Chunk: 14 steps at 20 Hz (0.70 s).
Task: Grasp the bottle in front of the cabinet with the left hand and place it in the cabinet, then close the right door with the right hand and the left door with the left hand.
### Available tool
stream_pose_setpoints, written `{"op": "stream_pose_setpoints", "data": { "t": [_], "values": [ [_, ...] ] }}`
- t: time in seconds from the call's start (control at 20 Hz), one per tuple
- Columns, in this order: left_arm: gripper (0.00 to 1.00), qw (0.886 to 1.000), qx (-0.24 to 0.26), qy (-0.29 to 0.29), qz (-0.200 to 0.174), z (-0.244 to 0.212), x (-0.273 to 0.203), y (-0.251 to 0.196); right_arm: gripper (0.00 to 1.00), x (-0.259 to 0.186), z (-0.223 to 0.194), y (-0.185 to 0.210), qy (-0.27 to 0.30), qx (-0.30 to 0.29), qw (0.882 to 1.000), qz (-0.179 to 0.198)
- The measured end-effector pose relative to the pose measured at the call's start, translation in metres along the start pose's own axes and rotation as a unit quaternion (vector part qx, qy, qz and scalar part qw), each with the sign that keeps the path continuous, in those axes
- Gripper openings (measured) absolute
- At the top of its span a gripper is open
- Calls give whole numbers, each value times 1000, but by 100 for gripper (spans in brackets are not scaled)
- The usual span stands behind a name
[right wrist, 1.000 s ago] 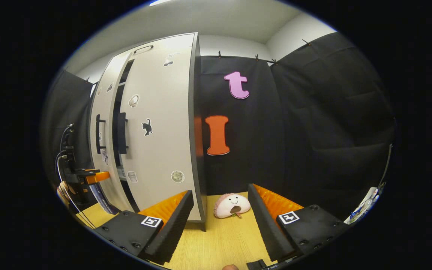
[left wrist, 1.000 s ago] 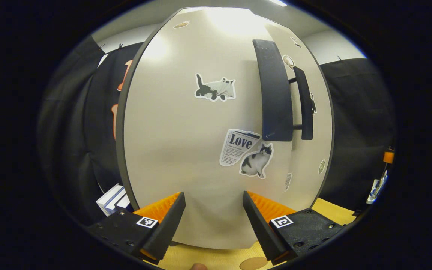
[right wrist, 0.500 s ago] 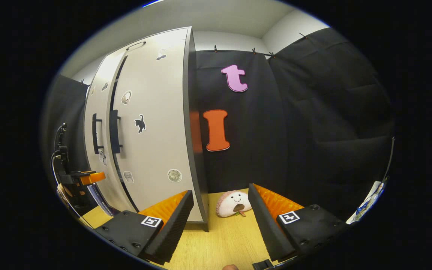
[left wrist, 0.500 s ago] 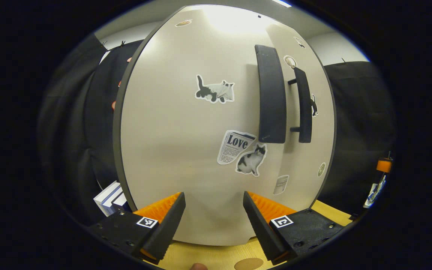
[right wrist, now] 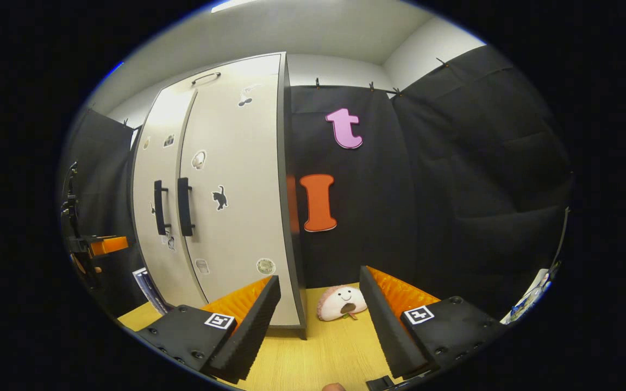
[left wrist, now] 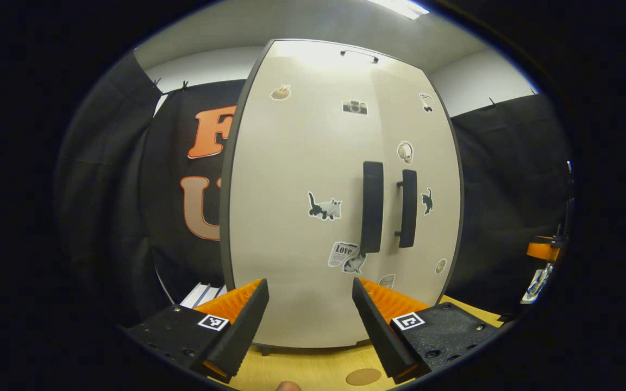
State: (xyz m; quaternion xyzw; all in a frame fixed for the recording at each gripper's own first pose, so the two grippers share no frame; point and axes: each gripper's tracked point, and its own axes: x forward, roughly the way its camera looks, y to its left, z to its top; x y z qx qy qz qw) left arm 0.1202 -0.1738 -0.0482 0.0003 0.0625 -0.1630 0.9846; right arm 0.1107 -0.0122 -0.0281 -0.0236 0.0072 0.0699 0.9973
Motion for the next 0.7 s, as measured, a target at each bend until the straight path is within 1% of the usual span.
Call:
{"op": "stream_pose_setpoints", "data": {
  "t": [0.15, 0.25, 0.35, 0.4, 0.5, 0.55, 0.6, 0.65, 0.7],
  "values": [
    [95, 1000, -3, -18, 16, 28, -32, 17, 97, -18, 15, 2, -10, 0, 1000, 1],
    [95, 999, -2, -20, 25, 38, -55, 26, 97, -30, 23, 0, -12, -2, 1000, -3],
    [94, 1000, 2, -19, 23, 46, -77, 31, 97, -41, 31, -5, -13, -3, 1000, -11],
    [95, 1000, 1, -13, 17, 47, -88, 30, 97, -45, 35, -8, -14, -1, 1000, -14],
    [95, 1000, -5, -6, 15, 50, -108, 33, 97, -51, 42, -11, -15, 7, 1000, -17],
    [92, 1000, -4, -10, 19, 55, -114, 37, 97, -54, 44, -13, -16, 10, 1000, -19],
    [95, 1000, 0, -17, 26, 60, -122, 44, 97, -57, 47, -14, -19, 10, 1000, -21],
    [92, 999, 5, -23, 36, 66, -128, 50, 97, -60, 49, -14, -22, 8, 999, -22],
    [95, 999, 5, -29, 43, 70, -134, 56, 97, -62, 49, -12, -22, 6, 1000, -20]
  ]
}}
